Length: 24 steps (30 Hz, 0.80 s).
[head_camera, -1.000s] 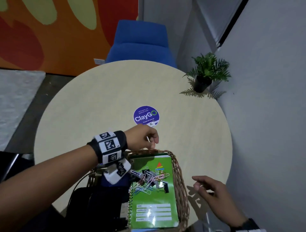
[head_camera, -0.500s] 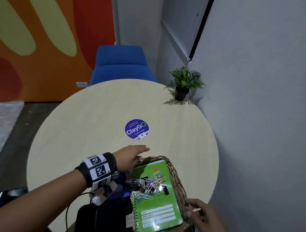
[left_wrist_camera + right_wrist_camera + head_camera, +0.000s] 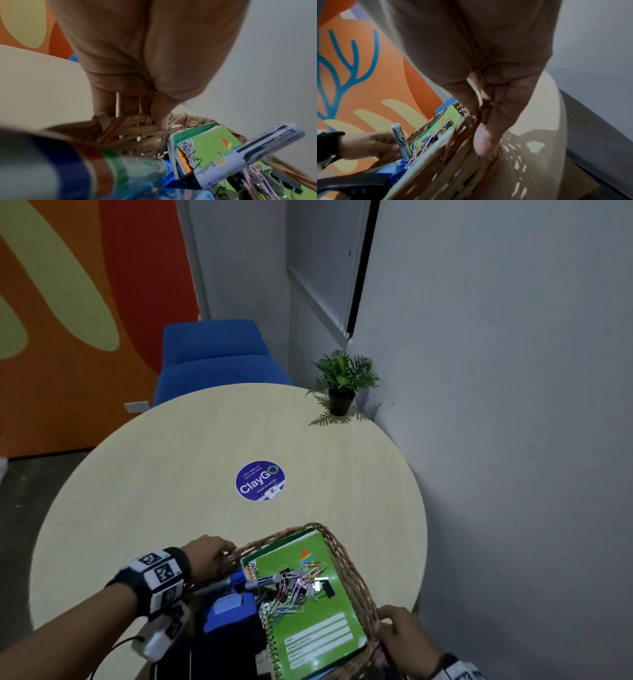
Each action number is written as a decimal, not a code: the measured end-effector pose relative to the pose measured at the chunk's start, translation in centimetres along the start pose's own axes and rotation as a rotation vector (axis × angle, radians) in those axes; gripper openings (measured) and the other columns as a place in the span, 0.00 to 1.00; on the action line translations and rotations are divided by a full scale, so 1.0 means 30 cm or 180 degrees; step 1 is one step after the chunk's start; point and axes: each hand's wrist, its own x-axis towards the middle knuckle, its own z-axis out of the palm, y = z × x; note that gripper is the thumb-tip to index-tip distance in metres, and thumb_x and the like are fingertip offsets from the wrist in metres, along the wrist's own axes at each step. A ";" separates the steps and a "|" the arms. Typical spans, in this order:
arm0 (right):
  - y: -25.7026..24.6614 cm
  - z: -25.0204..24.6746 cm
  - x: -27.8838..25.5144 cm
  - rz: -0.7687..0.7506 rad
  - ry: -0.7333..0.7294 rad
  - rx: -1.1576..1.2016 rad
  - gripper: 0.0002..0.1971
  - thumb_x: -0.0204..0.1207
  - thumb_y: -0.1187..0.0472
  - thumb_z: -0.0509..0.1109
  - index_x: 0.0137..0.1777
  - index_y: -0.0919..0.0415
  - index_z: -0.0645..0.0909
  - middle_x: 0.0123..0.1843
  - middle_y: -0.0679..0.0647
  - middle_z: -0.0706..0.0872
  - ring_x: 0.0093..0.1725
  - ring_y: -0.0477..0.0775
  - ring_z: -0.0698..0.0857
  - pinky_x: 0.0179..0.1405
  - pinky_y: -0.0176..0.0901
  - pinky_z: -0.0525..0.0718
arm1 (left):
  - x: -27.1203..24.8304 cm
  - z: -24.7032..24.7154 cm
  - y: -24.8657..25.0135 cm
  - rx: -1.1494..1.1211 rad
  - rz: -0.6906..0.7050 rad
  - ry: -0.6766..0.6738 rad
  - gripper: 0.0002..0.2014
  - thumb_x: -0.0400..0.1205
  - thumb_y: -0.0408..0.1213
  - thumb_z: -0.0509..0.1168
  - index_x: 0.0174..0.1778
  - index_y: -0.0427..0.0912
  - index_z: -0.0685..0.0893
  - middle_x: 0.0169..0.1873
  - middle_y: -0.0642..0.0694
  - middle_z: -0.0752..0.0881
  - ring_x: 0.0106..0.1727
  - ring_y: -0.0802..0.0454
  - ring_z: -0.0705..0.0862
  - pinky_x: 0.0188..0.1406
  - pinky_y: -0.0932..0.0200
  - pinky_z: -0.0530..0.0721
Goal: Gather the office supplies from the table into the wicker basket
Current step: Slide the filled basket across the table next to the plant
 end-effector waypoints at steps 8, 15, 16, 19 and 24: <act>-0.136 -0.035 0.262 -0.0202 0.0140 0.0297 0.17 0.80 0.57 0.62 0.66 0.61 0.74 0.51 0.65 0.88 0.42 0.53 0.83 0.47 0.43 0.82 | -0.103 0.106 -0.159 -0.0962 -0.0529 0.0325 0.11 0.84 0.37 0.60 0.59 0.51 0.84 0.56 0.47 0.89 0.55 0.51 0.85 0.53 0.62 0.78; -0.411 -0.023 0.418 -0.0428 -0.0253 0.0497 0.24 0.78 0.61 0.60 0.74 0.59 0.67 0.48 0.53 0.80 0.48 0.55 0.78 0.50 0.49 0.82 | -0.272 0.232 -0.198 -0.2039 -0.0936 0.0561 0.20 0.81 0.36 0.62 0.71 0.46 0.75 0.57 0.44 0.88 0.48 0.50 0.89 0.52 0.56 0.83; -0.446 -0.019 0.430 -0.0523 -0.0277 0.0376 0.22 0.78 0.61 0.61 0.73 0.60 0.69 0.54 0.57 0.82 0.50 0.57 0.79 0.53 0.50 0.81 | -0.291 0.249 -0.189 -0.2166 -0.0995 0.0553 0.20 0.82 0.33 0.61 0.71 0.46 0.74 0.52 0.41 0.90 0.43 0.50 0.89 0.46 0.56 0.83; -0.534 -0.008 0.453 -0.0810 -0.0273 -0.0077 0.21 0.80 0.57 0.63 0.71 0.61 0.73 0.69 0.63 0.81 0.63 0.63 0.82 0.63 0.50 0.79 | -0.336 0.303 -0.156 -0.2624 -0.1165 0.0645 0.18 0.83 0.27 0.57 0.66 0.49 0.74 0.34 0.41 0.91 0.24 0.54 0.82 0.24 0.59 0.77; -0.584 0.005 0.447 -0.1179 -0.0667 -0.0279 0.29 0.83 0.55 0.60 0.82 0.57 0.57 0.82 0.58 0.66 0.79 0.59 0.69 0.78 0.52 0.68 | -0.381 0.358 -0.101 -0.3460 -0.1273 0.0658 0.14 0.86 0.30 0.56 0.65 0.48 0.71 0.36 0.34 0.87 0.24 0.49 0.78 0.19 0.63 0.77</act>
